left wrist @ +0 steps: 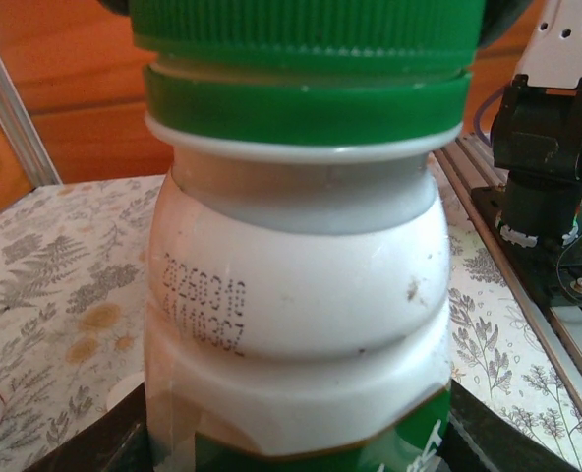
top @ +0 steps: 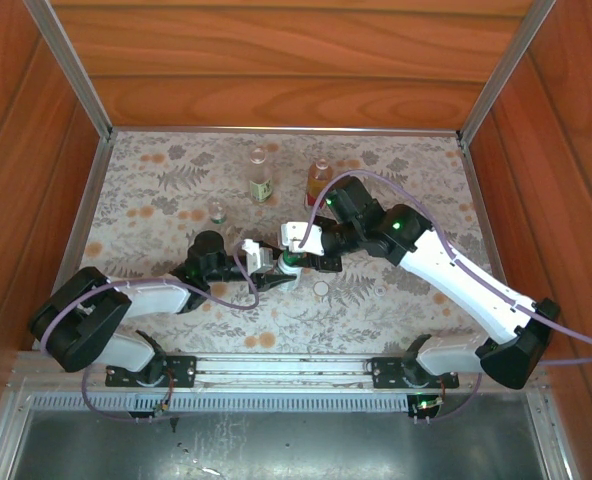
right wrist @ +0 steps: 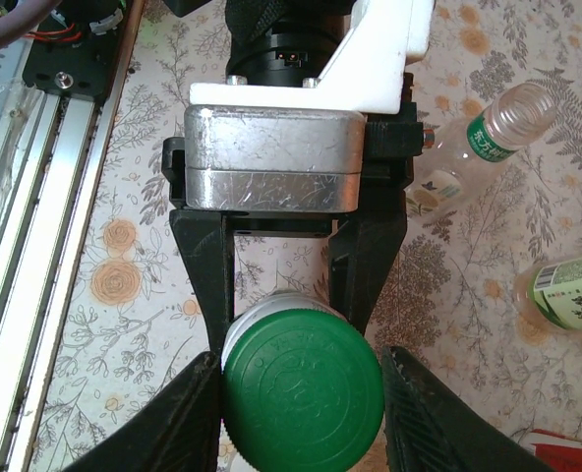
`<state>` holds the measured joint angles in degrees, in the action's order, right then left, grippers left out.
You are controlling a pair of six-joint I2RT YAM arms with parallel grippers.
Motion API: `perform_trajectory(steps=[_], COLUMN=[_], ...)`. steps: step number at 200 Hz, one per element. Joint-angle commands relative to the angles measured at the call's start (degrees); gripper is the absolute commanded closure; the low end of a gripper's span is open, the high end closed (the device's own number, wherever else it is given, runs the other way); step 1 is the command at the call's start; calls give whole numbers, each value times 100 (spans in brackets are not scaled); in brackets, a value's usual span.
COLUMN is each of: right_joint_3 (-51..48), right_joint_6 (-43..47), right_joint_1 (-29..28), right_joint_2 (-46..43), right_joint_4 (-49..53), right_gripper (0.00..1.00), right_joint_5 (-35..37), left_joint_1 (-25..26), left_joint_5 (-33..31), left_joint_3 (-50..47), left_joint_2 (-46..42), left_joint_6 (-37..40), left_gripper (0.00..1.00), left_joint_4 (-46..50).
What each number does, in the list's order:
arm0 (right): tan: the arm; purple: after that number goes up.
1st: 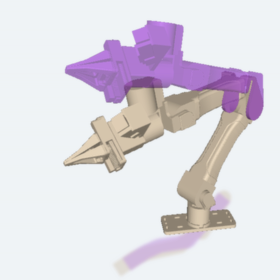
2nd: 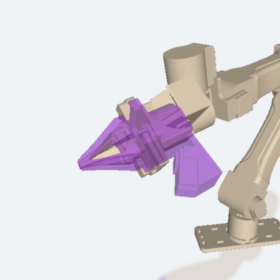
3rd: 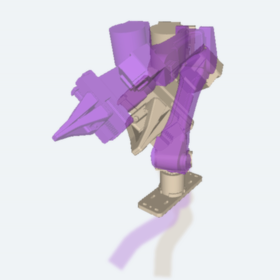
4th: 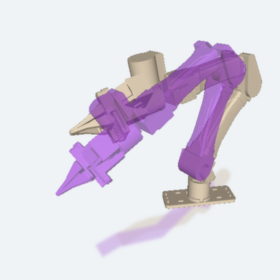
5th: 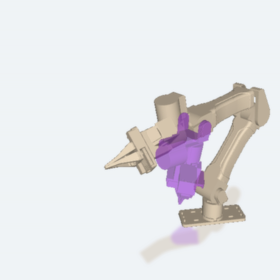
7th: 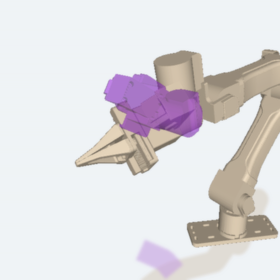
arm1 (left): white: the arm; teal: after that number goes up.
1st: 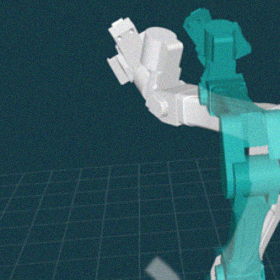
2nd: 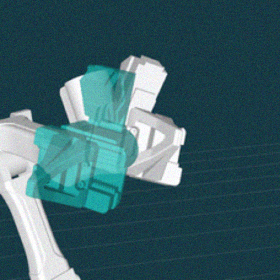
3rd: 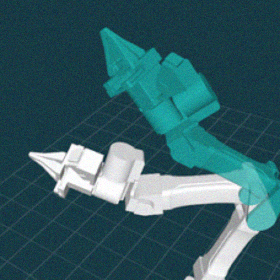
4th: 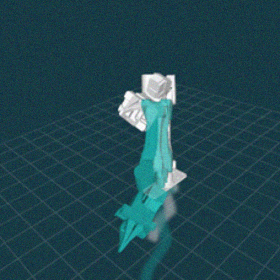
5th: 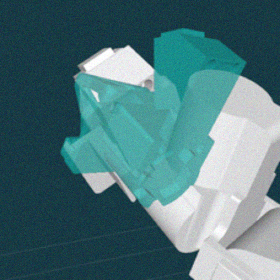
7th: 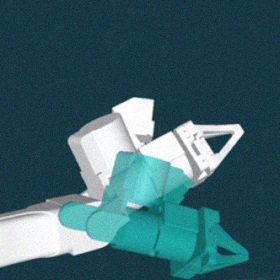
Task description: Screw on the bottle caps
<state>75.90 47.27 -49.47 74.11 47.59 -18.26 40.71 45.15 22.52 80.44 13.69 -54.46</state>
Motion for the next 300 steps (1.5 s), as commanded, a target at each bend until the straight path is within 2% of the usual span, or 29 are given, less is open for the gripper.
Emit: perform_trajectory(steps=[1, 28, 53, 74, 95, 158, 207, 220, 239, 264, 278, 300], right_joint_3=[109, 82, -5, -54, -46, 35, 456, 507, 281, -381, -601, -489], right_joint_6=[59, -552, -1885, -2783, -3671, -5565, -5808, -5601, -4857, -3323, -2841, -2163], right_joint_1=[-19, -14, -17, -18, -18, -17, -18, -19, -19, -18, -12, -17], right_joint_2=[49, 69, 107, 222, 352, 512, 606, 525, 186, -556, -876, -982], right_joint_4=[189, -82, -598, -819, -872, -780, -163, -130, -400, -898, -998, -736], right_gripper=[59, 67, 73, 81, 90, 98, 100, 94, 71, 43, 37, 36], right_joint_5=[-61, 379, 1596, 2423, 3075, 2738, 2644, 2513, 1904, 1147, 1054, 913], left_joint_1=[-29, -28, -36, -36, -36, -35, -35, -36, -42, -75, -78, -79], left_joint_5=[175, -217, -1114, -1473, -1503, -1644, -1477, -1414, -1274, -494, -182, 45], left_joint_3=[140, 199, 467, 790, 1090, 1239, 1246, 1188, 1030, 862, 807, 728], left_joint_2=[-160, -212, -188, -80, 90, 279, 384, 380, 313, 98, -72, -237], left_joint_6=[19, -74, -47, 45, 167, 213, 231, 222, 252, 308, 324, 413], left_gripper=[51, 51, 51, 51, 51, 51, 51, 51, 51, 51, 51, 51], left_joint_4=[-30, -22, -23, -21, -26, -21, -21, -21, -21, 180, 364, 535])
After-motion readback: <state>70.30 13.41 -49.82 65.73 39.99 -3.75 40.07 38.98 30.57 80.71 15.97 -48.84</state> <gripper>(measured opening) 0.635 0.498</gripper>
